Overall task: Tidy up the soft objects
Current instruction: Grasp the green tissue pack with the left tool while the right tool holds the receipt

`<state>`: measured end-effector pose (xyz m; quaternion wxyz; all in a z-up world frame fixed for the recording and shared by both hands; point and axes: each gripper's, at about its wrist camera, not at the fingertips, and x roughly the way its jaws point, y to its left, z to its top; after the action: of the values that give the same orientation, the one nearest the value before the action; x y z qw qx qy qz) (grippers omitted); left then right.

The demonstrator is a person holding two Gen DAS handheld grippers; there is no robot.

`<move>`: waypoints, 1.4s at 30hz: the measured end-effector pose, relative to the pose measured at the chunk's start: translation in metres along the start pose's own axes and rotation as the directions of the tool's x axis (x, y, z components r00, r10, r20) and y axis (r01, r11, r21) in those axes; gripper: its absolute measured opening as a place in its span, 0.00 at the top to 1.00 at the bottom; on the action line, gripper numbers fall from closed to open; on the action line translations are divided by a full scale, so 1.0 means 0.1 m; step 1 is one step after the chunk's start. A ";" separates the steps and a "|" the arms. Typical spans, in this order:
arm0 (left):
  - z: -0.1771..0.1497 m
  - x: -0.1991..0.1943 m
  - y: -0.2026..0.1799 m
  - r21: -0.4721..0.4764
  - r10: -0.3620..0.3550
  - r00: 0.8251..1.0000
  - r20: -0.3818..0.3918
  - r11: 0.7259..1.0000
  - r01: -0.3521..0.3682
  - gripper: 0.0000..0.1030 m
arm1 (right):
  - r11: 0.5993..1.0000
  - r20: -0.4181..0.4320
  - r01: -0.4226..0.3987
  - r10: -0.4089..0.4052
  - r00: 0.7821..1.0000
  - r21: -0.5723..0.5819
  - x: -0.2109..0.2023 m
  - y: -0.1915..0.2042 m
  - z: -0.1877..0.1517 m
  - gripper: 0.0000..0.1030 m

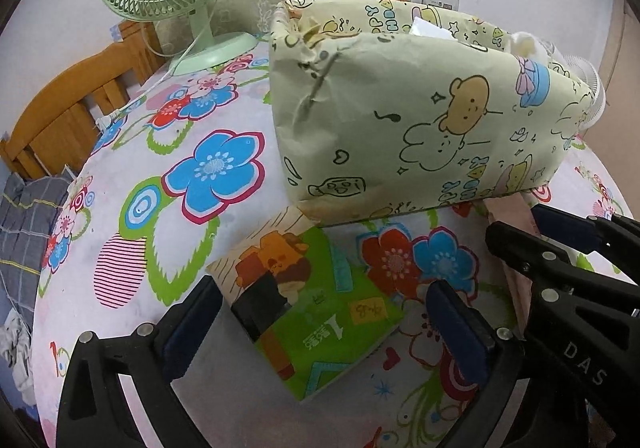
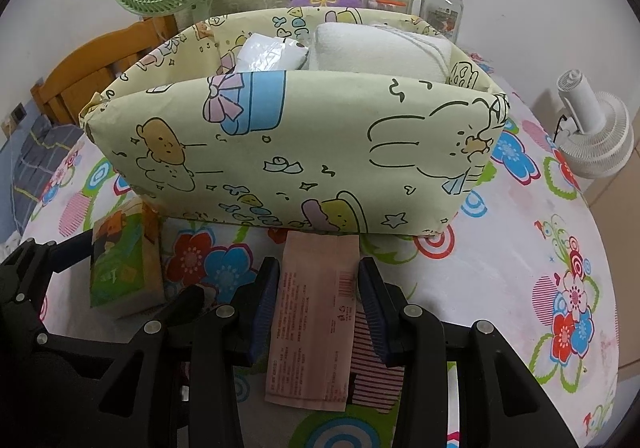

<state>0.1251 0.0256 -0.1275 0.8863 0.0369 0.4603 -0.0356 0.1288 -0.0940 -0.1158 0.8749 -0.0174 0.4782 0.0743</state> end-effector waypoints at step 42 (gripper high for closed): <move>-0.29 -0.62 -0.44 0.036 -0.042 0.995 0.090 0.999 0.039 0.38 | 1.000 0.063 -0.007 0.008 0.998 -0.005 -0.49 -0.05 -0.30 0.58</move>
<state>0.0619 -0.0131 -0.0948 0.9046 0.0410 0.4195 -0.0631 0.0785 -0.1076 -0.0915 0.8892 -0.0155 0.4503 0.0792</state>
